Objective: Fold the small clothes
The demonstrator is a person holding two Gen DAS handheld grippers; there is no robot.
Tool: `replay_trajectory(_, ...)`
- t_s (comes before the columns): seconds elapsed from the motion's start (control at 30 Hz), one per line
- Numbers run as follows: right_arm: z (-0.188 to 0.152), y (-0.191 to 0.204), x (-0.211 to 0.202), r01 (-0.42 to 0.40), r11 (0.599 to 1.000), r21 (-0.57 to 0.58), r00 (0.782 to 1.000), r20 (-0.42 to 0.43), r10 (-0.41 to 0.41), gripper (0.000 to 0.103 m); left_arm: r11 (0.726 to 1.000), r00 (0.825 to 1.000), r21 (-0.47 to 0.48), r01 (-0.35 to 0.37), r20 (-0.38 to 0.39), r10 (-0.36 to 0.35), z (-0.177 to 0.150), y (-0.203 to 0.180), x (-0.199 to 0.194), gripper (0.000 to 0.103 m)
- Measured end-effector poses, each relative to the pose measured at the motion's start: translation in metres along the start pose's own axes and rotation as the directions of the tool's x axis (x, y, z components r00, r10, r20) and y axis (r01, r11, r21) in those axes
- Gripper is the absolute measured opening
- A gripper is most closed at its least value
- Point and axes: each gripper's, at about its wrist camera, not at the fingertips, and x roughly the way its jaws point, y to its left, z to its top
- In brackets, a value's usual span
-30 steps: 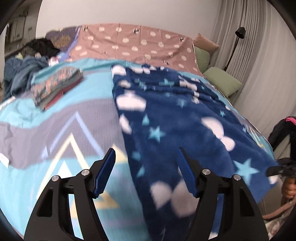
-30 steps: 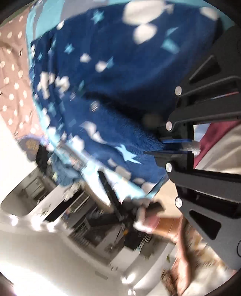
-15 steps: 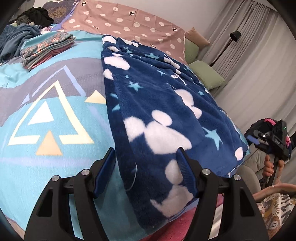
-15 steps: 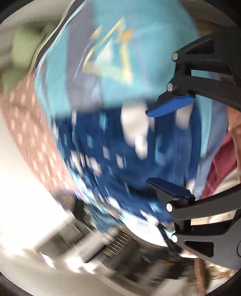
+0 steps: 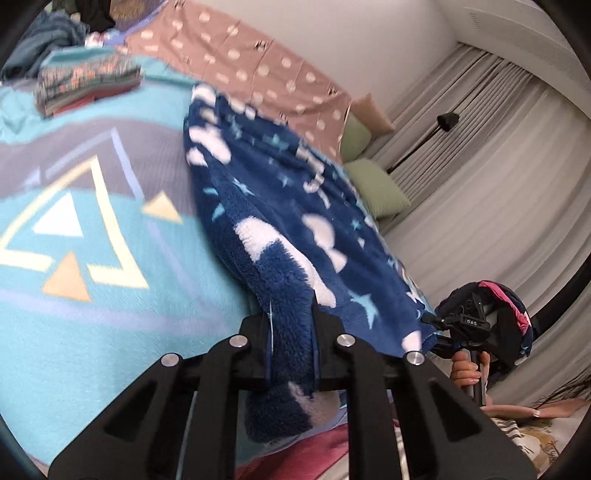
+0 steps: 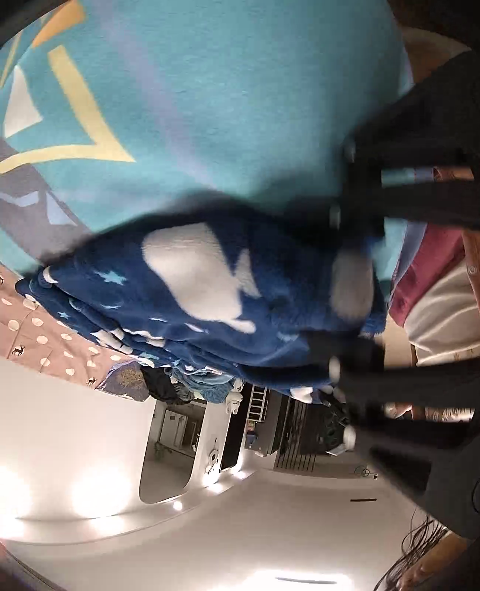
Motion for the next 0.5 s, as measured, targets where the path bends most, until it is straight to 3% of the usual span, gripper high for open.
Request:
replay_trajectory(0.17, -0.008, 0.053, -0.025, 0.038, 0.973, -0.227, 0.994, 0.107, -0.014, 0.015, 1.0, 0.999, -0.004, -0.012, 0.036, 0.012, 0.008, -0.005, -0.013, 0.014)
replay_trajectory(0.3, -0.011, 0.086, -0.03, 0.074, 0.942, -0.328, 0.988, 0.156, -0.024, 0.014, 0.999, 0.998, 0.039, 0.012, 0.067, -0.015, 0.019, -0.023, -0.017, 0.014)
replay_trajectory(0.4, -0.011, 0.106, -0.035, 0.07, 0.921, -0.383, 0.981, 0.193, 0.006, 0.014, 0.995, 0.994, 0.096, 0.02, 0.109, -0.03, 0.028, -0.042, -0.029, 0.014)
replay_trajectory(0.5, -0.011, 0.119, -0.055, 0.023, 0.891, -0.452, 0.97, 0.226, 0.09, 0.012, 0.995, 0.987, 0.098, 0.036, 0.15, -0.051, 0.038, -0.049, -0.041, 0.014)
